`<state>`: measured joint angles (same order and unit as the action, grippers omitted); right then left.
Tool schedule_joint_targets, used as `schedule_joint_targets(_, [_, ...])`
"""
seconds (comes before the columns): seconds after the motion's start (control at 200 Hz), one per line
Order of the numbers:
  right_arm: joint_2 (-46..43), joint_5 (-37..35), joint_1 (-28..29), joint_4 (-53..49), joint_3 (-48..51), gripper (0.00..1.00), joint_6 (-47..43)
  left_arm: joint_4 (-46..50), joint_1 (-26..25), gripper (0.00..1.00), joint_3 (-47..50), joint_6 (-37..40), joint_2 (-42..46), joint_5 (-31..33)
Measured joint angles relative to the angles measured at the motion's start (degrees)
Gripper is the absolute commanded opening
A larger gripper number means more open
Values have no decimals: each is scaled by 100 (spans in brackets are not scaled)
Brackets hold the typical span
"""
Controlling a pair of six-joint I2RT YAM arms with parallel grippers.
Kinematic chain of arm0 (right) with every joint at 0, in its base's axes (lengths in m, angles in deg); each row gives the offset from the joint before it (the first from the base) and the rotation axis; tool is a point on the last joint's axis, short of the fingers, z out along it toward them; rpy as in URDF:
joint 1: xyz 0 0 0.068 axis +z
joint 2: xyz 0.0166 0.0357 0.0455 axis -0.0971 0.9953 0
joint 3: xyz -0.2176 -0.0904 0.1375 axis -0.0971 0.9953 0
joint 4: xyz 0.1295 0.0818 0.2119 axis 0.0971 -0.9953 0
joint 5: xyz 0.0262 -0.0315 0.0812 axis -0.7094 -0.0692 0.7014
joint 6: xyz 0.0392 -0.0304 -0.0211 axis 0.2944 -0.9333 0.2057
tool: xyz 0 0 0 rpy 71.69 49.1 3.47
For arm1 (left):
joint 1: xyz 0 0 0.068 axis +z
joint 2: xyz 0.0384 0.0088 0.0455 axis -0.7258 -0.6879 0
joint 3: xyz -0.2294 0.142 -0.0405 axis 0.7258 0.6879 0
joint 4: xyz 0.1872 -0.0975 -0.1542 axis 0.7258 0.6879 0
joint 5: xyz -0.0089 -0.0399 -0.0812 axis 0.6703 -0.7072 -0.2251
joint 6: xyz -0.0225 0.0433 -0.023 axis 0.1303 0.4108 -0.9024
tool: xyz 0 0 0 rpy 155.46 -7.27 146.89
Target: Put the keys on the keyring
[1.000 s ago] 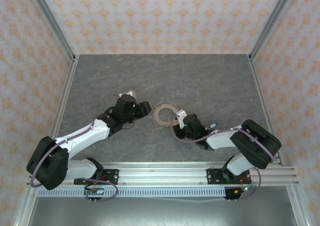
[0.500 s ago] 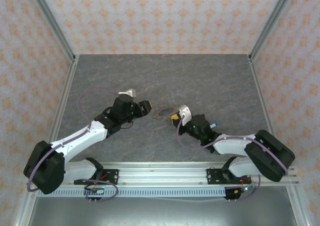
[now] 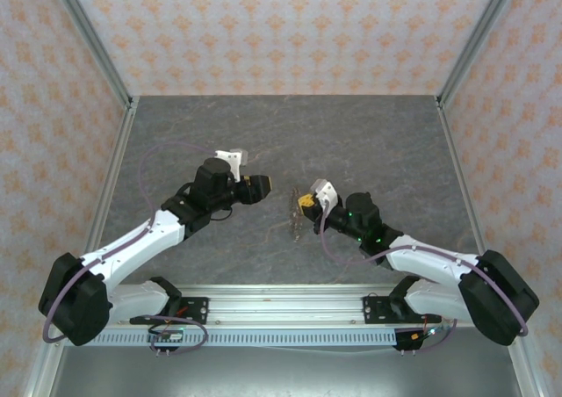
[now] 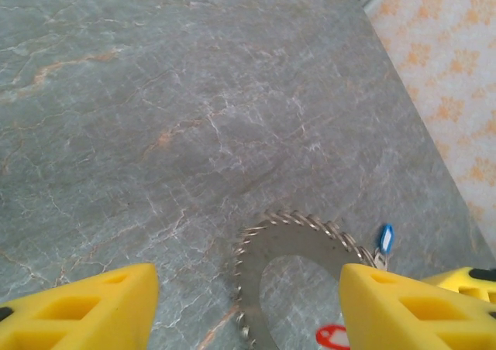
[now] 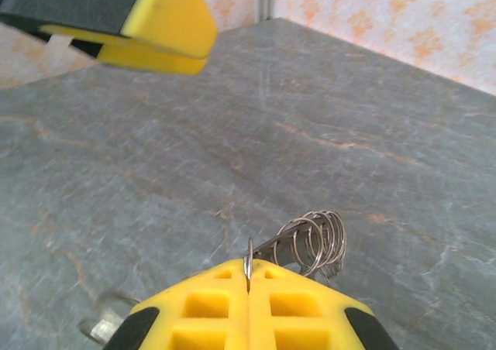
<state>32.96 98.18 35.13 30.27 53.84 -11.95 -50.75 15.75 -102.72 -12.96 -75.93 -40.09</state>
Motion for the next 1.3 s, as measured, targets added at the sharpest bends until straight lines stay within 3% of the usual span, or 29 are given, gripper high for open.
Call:
schedule_joint_targets(0.145, [35,590,0,-514,-229,0,-302,-22,0,62,81,680,11,-420])
schedule_joint_targets(0.325, [219,1314,-57,-1141,-697,0,-529,72,-9,50,179,1753,70,-999])
schedule_joint_targets(0.616, [586,2369,-649,-1462,-1064,0,-317,136,-35,48,437,2594,437,-1338])
schedule_joint_targets(0.806, [767,2522,-713,-1493,-1113,0,-85,50,-37,47,492,2522,164,-1530])
schedule_joint_targets(0.936, [820,2761,-713,-1484,-1113,0,-70,-133,-37,33,472,2194,-490,-1604])
schedule_joint_targets(1.301, [815,3045,-625,-2129,-1298,0,-1110,-262,-173,31,-109,1777,-1676,-1655])
